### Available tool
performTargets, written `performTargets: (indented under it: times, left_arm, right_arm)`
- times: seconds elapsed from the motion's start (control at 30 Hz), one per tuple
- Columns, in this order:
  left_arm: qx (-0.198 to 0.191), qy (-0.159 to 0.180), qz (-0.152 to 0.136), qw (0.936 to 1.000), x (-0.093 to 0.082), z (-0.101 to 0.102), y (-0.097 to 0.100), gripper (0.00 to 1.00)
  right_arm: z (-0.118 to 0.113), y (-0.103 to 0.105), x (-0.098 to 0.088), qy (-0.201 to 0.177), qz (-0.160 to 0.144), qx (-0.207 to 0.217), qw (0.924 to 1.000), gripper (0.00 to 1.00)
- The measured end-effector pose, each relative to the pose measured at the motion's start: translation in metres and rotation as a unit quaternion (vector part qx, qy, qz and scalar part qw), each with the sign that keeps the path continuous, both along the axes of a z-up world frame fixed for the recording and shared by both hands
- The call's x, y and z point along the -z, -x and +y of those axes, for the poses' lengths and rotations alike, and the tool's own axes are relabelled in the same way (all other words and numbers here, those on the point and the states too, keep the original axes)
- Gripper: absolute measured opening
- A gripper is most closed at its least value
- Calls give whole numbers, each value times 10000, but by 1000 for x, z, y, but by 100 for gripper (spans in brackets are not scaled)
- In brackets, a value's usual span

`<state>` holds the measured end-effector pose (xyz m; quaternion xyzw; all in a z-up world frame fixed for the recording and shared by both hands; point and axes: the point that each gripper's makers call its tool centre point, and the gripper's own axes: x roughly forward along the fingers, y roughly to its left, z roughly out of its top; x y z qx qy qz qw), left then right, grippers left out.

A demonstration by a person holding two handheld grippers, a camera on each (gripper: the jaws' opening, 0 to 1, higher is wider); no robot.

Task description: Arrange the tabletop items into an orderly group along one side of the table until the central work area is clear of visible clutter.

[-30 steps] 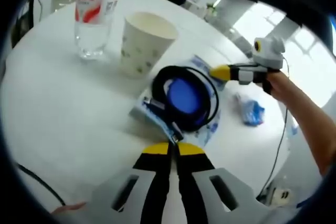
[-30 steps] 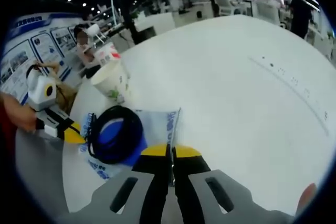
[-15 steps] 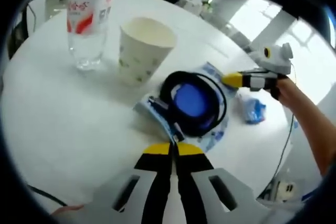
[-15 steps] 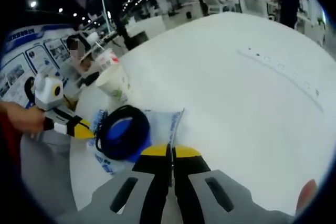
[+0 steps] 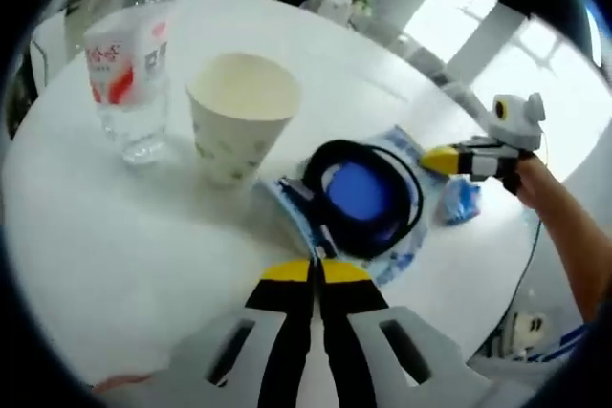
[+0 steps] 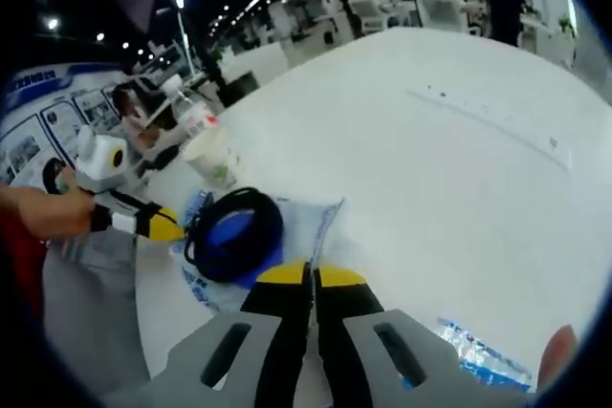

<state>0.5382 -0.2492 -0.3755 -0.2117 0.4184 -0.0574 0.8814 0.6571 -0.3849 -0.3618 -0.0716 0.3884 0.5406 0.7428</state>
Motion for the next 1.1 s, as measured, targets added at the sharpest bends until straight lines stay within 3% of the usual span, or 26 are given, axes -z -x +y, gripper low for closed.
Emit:
performTargets:
  times: [0.5,1.1]
  left_arm:
    - [431,-288,-110,9986,-9,-4,-32,0]
    - [597,-672,-125,9959,-7,0,-60,0]
  right_arm:
    - [-25,9,-8,-17,-81,257,9996,2]
    - [-31,15,-7,-5,-132,384,9992,3]
